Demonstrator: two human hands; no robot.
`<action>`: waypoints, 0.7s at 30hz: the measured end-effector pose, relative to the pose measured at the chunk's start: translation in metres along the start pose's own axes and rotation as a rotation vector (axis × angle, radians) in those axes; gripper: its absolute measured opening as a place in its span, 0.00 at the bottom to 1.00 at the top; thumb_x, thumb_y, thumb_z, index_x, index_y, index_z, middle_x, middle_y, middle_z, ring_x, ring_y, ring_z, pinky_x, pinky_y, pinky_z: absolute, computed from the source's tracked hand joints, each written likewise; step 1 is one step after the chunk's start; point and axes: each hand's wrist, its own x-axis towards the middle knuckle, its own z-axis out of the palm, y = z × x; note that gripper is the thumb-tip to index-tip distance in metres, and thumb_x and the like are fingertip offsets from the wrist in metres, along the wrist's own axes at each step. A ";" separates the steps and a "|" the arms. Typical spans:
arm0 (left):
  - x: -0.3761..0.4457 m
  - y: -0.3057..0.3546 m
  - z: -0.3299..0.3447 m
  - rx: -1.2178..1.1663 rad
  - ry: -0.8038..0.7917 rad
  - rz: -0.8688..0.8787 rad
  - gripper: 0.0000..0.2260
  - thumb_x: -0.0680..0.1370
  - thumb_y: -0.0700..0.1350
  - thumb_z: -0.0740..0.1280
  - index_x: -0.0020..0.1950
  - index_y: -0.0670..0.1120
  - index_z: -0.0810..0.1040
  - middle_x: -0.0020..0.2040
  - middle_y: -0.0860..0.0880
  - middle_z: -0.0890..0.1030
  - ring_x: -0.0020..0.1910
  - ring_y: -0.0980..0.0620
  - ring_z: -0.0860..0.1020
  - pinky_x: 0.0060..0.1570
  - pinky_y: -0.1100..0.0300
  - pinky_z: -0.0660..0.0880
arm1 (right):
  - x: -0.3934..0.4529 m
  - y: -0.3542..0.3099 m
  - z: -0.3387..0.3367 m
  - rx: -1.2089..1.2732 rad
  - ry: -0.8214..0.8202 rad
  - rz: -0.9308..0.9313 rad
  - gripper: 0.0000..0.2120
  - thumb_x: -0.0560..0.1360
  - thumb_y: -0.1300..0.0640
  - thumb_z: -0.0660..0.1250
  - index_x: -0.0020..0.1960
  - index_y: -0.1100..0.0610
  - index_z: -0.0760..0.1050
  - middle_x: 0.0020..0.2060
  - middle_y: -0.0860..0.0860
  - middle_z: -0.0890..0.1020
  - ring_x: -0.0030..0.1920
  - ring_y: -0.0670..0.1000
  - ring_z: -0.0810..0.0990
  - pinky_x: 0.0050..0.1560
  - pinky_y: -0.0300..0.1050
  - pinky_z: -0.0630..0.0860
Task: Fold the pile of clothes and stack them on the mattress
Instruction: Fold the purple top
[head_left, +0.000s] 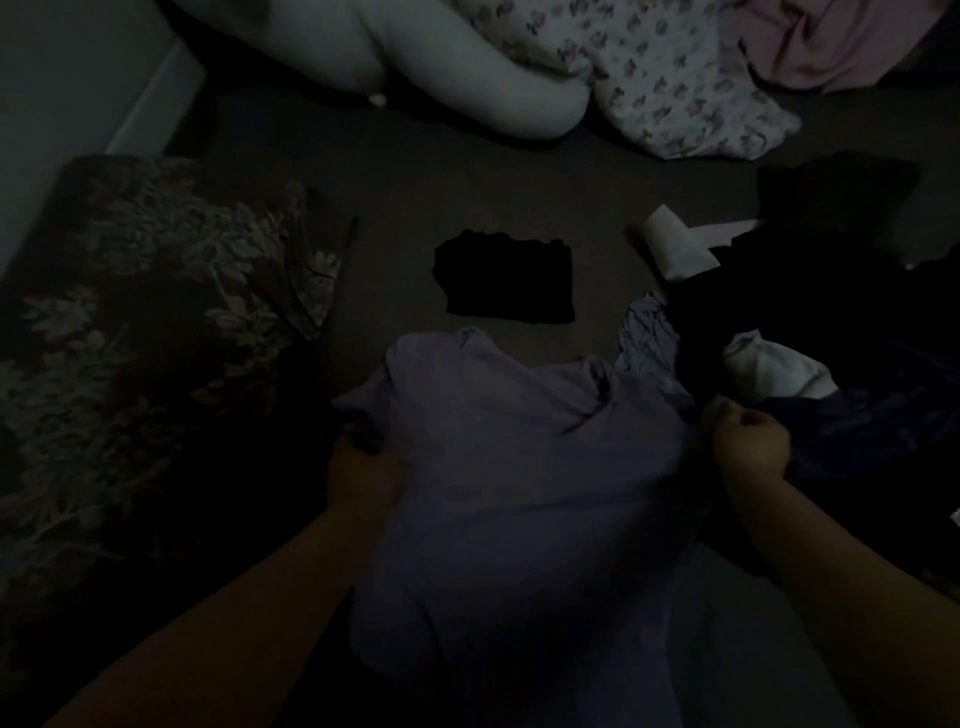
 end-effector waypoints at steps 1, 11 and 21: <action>0.010 0.009 0.004 0.041 0.046 0.038 0.12 0.75 0.45 0.67 0.56 0.41 0.75 0.50 0.43 0.77 0.52 0.42 0.75 0.54 0.51 0.71 | 0.002 0.003 0.003 -0.046 -0.055 -0.002 0.18 0.79 0.55 0.60 0.46 0.71 0.76 0.43 0.66 0.77 0.52 0.67 0.77 0.45 0.49 0.68; 0.076 0.026 0.010 -0.130 -0.016 -0.015 0.16 0.76 0.40 0.67 0.61 0.34 0.74 0.59 0.38 0.77 0.59 0.40 0.75 0.57 0.52 0.72 | -0.025 -0.016 0.027 0.368 -0.104 0.117 0.09 0.76 0.64 0.62 0.37 0.59 0.68 0.36 0.53 0.72 0.36 0.49 0.71 0.43 0.43 0.69; 0.080 0.008 -0.042 0.075 0.109 -0.020 0.28 0.76 0.39 0.66 0.73 0.38 0.60 0.70 0.35 0.66 0.68 0.37 0.67 0.65 0.52 0.64 | -0.135 -0.112 0.091 0.267 -0.084 -0.457 0.10 0.79 0.57 0.61 0.52 0.65 0.71 0.46 0.63 0.78 0.47 0.54 0.76 0.50 0.43 0.68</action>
